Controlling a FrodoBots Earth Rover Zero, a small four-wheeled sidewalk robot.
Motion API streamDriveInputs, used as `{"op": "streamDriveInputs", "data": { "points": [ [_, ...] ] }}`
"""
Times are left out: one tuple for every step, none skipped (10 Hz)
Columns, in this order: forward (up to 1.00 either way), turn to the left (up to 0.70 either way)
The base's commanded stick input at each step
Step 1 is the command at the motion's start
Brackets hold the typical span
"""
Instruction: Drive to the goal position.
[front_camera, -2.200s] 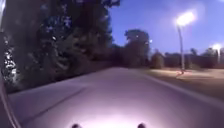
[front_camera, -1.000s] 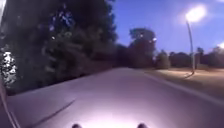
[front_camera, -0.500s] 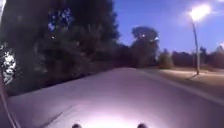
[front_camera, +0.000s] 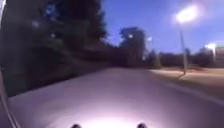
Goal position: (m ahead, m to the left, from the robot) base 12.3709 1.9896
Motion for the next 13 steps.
{"op": "streamDriveInputs", "data": {
  "points": [
    [1.0, 0.0],
    [1.0, 0.0],
    [1.0, 0.0],
    [1.0, 0.0],
    [1.0, 0.0],
    [1.0, 0.0],
    [1.0, 0.0],
    [1.0, 0.0],
    [1.0, 0.0],
    [1.0, 0.0],
    [1.0, 0.0],
    [1.0, 0.0],
    [1.0, 0.0]
  ]
}}
